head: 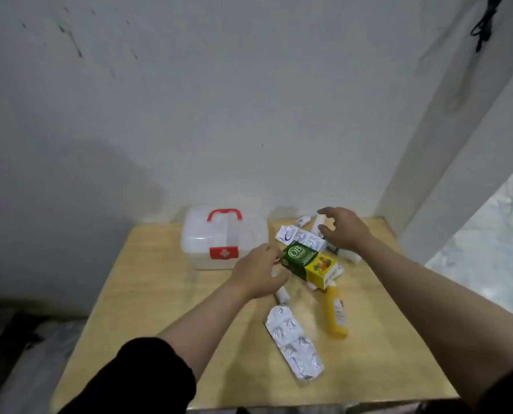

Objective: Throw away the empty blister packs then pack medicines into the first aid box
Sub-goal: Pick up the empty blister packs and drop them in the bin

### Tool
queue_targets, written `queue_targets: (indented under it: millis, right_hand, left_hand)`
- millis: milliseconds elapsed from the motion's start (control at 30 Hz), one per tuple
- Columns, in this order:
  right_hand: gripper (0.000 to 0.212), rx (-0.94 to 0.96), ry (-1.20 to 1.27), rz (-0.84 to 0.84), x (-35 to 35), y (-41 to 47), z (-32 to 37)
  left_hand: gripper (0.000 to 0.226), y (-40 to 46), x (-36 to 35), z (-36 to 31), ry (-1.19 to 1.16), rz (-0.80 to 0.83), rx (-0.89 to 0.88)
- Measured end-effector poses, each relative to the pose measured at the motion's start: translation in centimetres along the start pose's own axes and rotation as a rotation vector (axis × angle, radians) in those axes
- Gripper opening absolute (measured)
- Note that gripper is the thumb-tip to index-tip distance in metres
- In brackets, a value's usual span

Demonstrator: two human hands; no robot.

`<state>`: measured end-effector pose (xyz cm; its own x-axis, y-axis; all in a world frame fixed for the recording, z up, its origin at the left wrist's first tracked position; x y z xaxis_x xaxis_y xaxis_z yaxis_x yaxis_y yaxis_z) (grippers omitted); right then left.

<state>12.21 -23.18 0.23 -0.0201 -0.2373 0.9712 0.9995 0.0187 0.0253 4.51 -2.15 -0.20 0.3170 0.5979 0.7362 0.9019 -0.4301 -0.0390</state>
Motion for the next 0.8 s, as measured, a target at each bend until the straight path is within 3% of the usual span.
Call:
queue_targets:
  millis: [233,567,800]
  right_hand:
    - [0.039,-0.030,-0.045,0.165,-4.1,1.0,-1.8]
    - [0.037,-0.016,-0.057,0.215,-7.7,3.5,-2.3]
    - [0.033,-0.075,-0.056,0.159,-8.4,4.0,-1.9]
  left_hand:
    - [0.068,-3.4,-6.6,6.1,-0.020,0.171,0.351]
    - [0.069,-5.0,-9.4,7.7,0.012,0.047,0.366]
    - [0.046,-5.5,-9.4,8.6,-0.155,-0.054,0.370]
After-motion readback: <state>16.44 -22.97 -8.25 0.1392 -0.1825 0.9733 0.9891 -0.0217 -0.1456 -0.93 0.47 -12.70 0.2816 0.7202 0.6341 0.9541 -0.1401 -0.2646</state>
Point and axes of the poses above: each hand's wrist, its own y-axis towards the middle knuckle, its own x-axis out of the back of the hand, z = x × y, the point moved 5 cm from there along y, towards the middle knuckle, and after that the axes turned 12 degrees about -y, right-handed, at the moved point
